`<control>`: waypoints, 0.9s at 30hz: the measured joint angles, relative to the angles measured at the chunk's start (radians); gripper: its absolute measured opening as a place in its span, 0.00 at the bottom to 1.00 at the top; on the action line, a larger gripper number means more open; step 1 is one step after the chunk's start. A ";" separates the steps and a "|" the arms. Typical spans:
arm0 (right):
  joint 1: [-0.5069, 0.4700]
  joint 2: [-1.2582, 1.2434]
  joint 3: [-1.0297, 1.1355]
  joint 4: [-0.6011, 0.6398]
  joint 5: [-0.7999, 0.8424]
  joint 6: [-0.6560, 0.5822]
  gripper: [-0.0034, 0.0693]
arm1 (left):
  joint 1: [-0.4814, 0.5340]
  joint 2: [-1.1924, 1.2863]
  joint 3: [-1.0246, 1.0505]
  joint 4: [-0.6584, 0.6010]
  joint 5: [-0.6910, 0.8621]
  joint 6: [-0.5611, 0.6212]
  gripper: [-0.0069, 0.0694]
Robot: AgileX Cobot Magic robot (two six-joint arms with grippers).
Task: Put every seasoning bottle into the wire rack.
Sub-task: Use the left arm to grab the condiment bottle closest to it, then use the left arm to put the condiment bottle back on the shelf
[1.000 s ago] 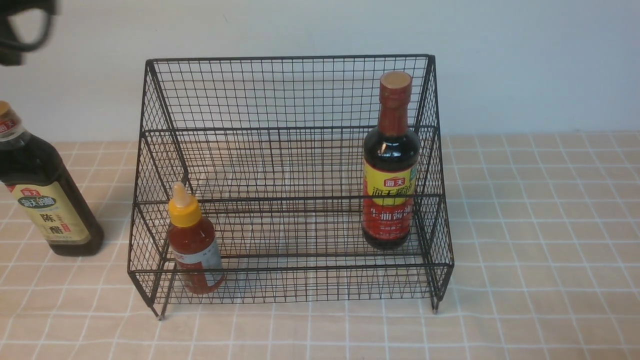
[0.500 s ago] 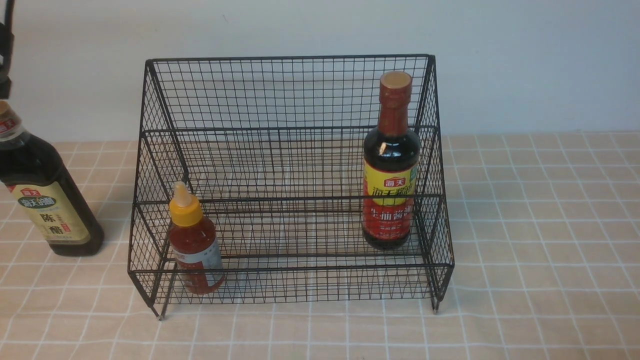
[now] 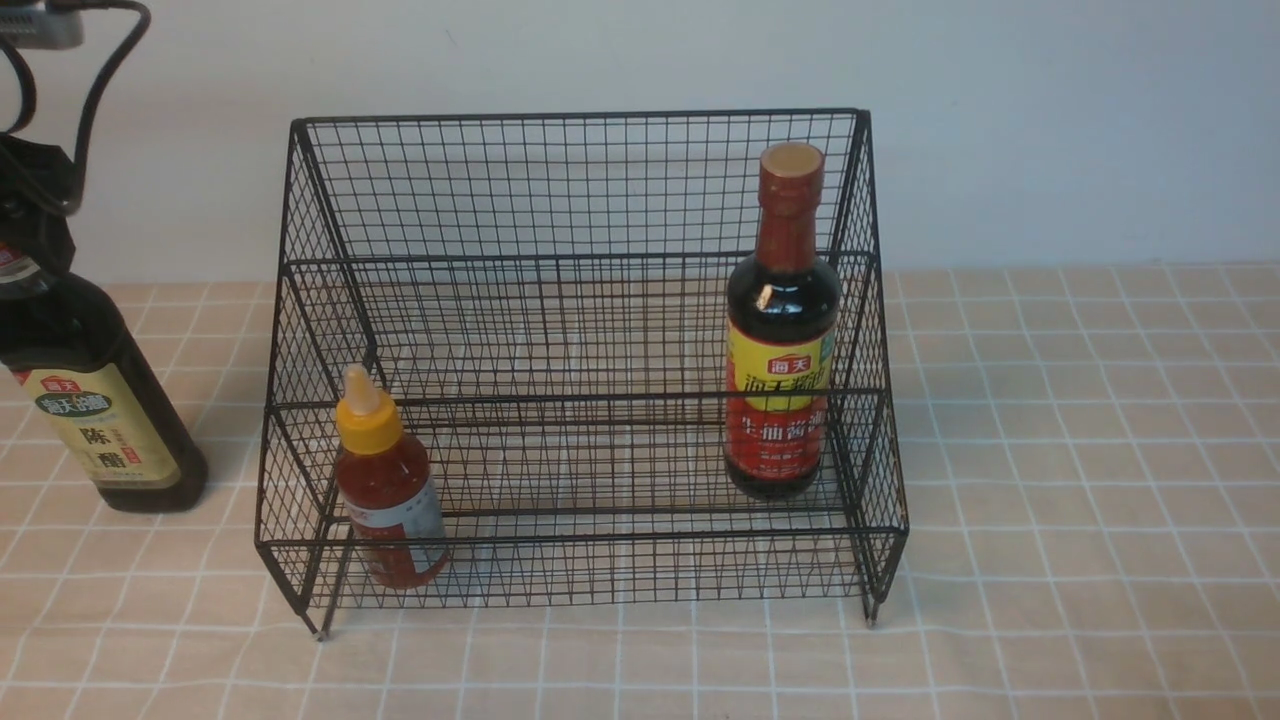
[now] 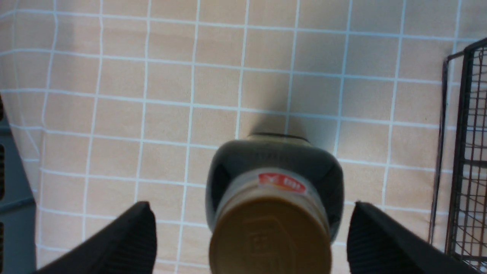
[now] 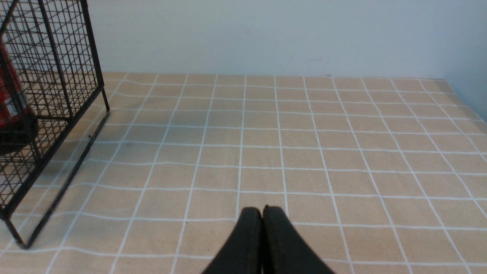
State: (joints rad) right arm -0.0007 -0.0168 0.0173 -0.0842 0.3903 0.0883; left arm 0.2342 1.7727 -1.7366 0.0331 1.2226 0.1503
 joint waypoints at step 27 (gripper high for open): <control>0.000 0.000 0.000 0.000 0.000 0.030 0.03 | -0.047 -0.064 -0.069 -0.033 0.063 -0.027 0.51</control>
State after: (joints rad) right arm -0.0007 -0.0168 0.0173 -0.0842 0.3903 0.1188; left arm 0.1872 1.7090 -1.8052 0.0000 1.2856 0.1234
